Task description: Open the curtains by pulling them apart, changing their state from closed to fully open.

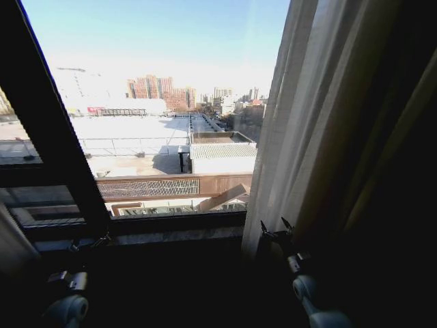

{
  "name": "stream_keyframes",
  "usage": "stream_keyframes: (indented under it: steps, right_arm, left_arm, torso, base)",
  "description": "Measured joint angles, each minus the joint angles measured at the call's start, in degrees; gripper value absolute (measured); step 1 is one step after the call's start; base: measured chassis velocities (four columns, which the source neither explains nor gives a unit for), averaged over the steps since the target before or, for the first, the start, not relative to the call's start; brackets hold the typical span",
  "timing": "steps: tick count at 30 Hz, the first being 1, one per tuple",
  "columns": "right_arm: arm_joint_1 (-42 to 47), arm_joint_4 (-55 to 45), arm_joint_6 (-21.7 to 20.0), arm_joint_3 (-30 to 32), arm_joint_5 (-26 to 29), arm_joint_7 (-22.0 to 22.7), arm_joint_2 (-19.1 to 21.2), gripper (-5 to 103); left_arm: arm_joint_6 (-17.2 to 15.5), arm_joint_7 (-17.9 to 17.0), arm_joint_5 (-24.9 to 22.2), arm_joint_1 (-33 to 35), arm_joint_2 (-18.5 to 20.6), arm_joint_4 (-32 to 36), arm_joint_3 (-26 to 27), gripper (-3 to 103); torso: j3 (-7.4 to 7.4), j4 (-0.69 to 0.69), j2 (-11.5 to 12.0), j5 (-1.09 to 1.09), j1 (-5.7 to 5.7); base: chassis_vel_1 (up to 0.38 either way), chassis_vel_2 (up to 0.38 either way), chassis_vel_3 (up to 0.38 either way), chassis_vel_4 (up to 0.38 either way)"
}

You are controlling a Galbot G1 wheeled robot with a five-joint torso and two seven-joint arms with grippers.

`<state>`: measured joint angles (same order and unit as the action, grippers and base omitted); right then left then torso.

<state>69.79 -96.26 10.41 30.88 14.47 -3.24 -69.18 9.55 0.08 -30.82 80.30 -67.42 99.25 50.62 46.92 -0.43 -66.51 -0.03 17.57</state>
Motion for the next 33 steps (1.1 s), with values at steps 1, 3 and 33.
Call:
stream_keyframes:
  steps: [1,3,33]
  right_arm:
    - [-0.52,0.38,0.05,-0.16,0.01,0.05,-0.01,100]
    - [-0.86,0.63,0.06,-0.27,0.01,0.1,-0.02,100]
    - [-16.59,15.85,0.99,-9.13,-4.81,2.99,-3.8,100]
  left_arm:
    - [0.0,0.0,0.0,0.0,0.0,0.0,0.0,100]
    - [0.0,0.0,0.0,0.0,0.0,0.0,0.0,100]
    - [0.0,0.0,0.0,0.0,0.0,0.0,-0.01,100]
  torso:
    - [0.01,-0.01,0.01,0.02,0.01]
    - [0.01,-0.01,0.01,0.03,0.02]
    - [0.01,0.0,0.01,0.02,0.02]
  base:
    - [-0.172,-0.006,0.145,0.011]
    - [-0.134,-0.006,0.145,-0.004]
    - [-0.015,0.0,0.013,0.001]
